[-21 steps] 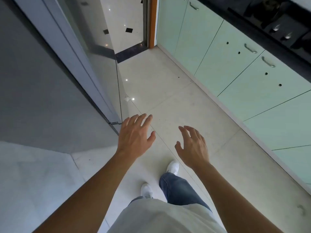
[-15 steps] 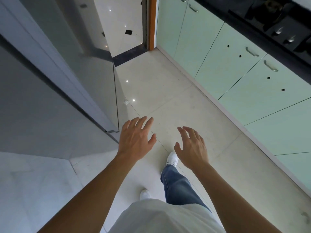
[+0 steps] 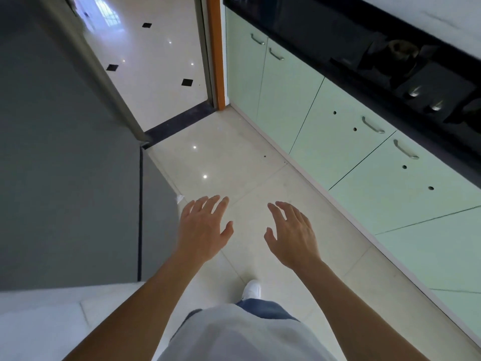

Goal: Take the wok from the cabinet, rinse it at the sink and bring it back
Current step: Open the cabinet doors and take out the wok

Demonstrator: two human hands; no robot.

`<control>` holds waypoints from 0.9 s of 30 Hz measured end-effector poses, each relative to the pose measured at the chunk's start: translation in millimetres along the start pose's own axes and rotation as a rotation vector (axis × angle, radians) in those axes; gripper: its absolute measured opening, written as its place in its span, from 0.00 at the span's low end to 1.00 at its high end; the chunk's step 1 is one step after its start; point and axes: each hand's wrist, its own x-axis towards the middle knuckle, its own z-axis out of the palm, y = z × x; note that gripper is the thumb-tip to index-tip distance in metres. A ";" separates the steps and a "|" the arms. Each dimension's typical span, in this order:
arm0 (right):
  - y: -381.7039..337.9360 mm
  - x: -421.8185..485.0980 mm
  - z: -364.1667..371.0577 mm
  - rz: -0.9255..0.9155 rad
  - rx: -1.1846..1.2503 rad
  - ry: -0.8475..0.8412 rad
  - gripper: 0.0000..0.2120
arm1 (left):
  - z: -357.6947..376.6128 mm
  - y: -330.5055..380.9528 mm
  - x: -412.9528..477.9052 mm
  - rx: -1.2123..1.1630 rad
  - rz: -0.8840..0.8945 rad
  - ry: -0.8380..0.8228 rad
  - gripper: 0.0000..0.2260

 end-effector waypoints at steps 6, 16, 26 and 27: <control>29.7 57.3 -2.5 0.012 0.049 -0.007 0.25 | -11.1 16.8 53.3 0.003 -0.017 -0.002 0.26; 35.5 158.3 4.2 0.006 0.045 -0.028 0.25 | -13.6 3.3 154.7 -0.003 -0.003 0.021 0.26; 9.9 332.8 1.7 0.049 0.003 -0.005 0.26 | -32.9 -64.1 309.4 -0.050 0.043 0.009 0.27; 6.9 351.8 1.4 0.056 -0.008 -0.002 0.26 | -35.4 -72.7 325.5 -0.058 0.050 0.015 0.27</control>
